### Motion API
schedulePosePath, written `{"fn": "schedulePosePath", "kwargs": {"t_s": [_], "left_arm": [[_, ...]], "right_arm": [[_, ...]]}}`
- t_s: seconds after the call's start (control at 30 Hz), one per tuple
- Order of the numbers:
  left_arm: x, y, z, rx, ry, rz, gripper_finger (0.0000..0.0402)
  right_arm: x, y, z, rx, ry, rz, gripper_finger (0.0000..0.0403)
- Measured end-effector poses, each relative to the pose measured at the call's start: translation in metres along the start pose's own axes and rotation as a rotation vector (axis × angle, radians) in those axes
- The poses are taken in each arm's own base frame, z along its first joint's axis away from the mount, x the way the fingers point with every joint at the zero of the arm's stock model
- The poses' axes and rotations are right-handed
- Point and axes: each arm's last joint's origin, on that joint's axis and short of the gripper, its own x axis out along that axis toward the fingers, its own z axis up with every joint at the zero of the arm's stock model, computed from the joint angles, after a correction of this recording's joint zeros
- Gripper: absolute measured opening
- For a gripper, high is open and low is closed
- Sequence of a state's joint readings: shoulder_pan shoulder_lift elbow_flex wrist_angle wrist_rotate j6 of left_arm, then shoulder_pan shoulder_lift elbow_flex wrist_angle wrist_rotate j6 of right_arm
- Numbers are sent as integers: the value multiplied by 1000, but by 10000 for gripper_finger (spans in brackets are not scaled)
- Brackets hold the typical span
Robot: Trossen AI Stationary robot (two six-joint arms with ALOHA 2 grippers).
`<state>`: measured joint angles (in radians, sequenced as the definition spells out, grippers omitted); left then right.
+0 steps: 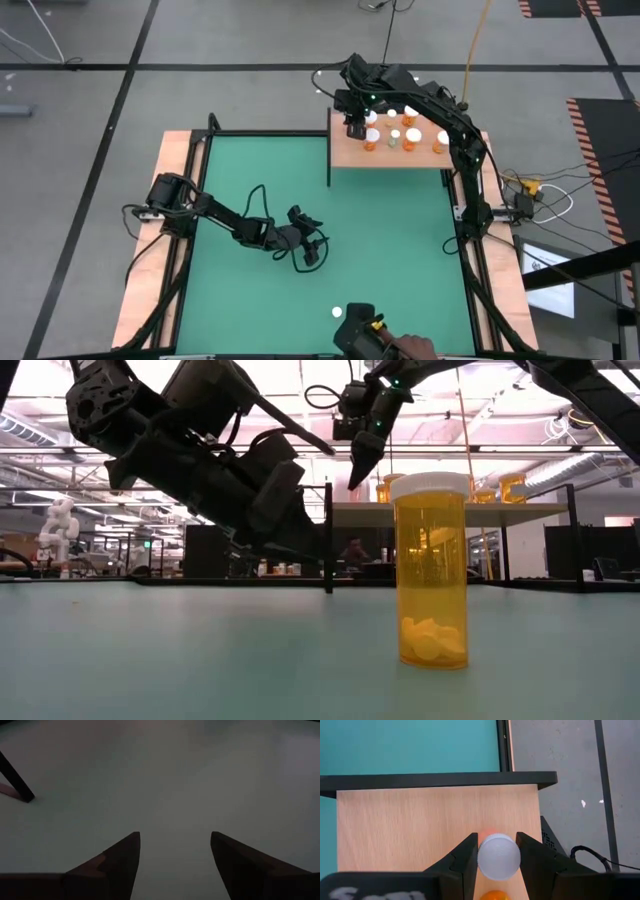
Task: Pick and place medicine bottles onto shelf by color
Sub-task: Put the pink pill bottle on the shelf, then put the light orange pill bottle on the shelf
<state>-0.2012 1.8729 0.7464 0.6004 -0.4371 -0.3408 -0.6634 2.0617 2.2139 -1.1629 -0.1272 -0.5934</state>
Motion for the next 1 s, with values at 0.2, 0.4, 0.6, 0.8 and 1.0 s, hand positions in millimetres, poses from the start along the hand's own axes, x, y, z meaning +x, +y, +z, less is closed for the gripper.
{"fn": "schedulePosePath", "kwargs": {"t_s": [0.2, 0.4, 0.6, 0.8, 1.0], "left_arm": [[0, 0, 0, -3, -1, -1, 243], [0, 0, 0, -8, -3, -2, 244], [0, 0, 0, -11, -3, -3, 244], [0, -1, 0, -7, -6, -5, 244], [0, -1, 1, -1, -7, -5, 244]], "right_arm": [[0, 2, 2, -1, -2, 2, 116], [4, 4, 1, -2, 7, 9, 128], [22, 6, -7, -2, 68, -11, 153], [25, 5, -7, -5, 52, -22, 167], [21, 3, -4, -8, 18, -45, 191]]}}
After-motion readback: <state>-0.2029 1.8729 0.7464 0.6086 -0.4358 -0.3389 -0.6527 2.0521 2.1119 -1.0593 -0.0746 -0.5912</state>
